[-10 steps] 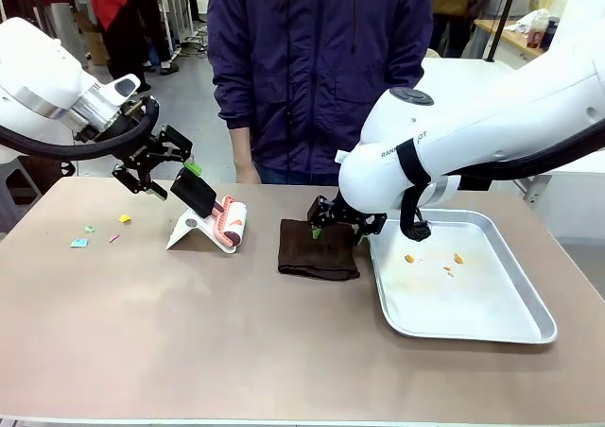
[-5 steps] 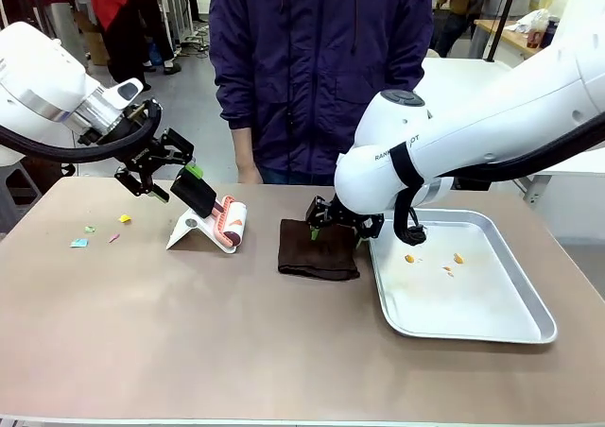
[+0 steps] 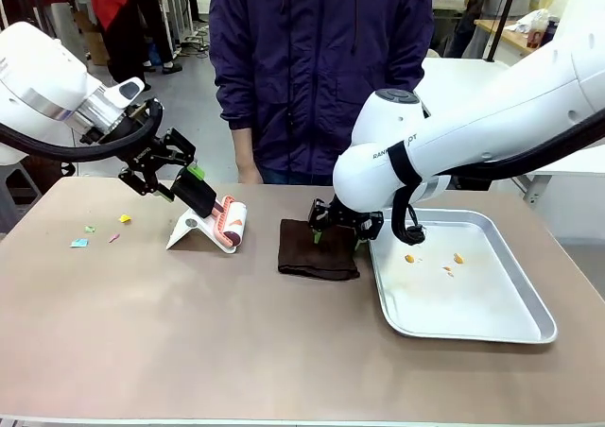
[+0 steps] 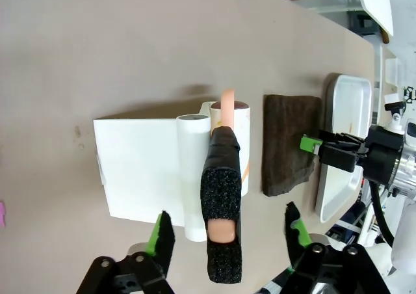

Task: Clean the surface of the table.
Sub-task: Hold the Lint Roller with your left hand and the towel with your right hand.

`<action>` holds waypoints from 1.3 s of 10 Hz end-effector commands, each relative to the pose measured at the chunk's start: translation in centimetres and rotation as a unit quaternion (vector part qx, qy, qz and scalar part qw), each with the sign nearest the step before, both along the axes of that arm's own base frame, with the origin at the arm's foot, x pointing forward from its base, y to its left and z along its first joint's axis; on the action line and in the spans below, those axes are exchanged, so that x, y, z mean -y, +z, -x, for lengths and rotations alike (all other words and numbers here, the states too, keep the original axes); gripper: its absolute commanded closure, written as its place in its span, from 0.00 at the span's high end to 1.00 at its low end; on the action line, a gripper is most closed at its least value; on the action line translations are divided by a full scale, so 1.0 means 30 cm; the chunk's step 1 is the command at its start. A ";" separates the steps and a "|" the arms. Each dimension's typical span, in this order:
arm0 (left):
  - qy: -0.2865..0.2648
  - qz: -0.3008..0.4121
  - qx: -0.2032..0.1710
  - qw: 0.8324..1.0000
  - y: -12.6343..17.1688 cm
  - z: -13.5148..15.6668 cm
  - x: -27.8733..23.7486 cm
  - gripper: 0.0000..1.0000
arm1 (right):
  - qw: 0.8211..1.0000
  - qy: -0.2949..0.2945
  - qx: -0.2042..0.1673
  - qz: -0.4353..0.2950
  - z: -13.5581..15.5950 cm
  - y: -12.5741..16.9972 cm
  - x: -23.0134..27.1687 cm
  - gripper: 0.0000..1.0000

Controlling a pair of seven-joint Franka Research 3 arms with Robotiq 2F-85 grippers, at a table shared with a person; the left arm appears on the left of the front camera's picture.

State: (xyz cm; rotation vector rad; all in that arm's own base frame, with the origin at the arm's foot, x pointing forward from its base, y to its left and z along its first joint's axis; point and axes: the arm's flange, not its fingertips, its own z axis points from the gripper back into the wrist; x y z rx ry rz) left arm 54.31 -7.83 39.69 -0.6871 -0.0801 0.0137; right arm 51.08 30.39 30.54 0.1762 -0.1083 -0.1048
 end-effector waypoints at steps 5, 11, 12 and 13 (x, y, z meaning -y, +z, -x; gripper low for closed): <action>-0.008 0.008 0.011 1.000 0.008 -0.013 0.011 0.03 | 1.000 -0.011 -0.013 0.011 -0.012 -0.010 -0.030 0.00; -0.009 0.008 0.014 1.000 0.023 -0.008 0.016 0.00 | 1.000 -0.006 -0.025 0.007 -0.009 -0.008 -0.032 0.00; -0.011 0.010 0.016 1.000 0.033 -0.002 0.018 0.00 | 1.000 -0.001 -0.024 -0.003 -0.006 0.002 -0.027 0.00; -0.014 0.022 0.027 0.999 0.052 0.012 0.021 0.00 | 0.999 0.006 -0.025 -0.033 -0.001 0.022 -0.009 0.00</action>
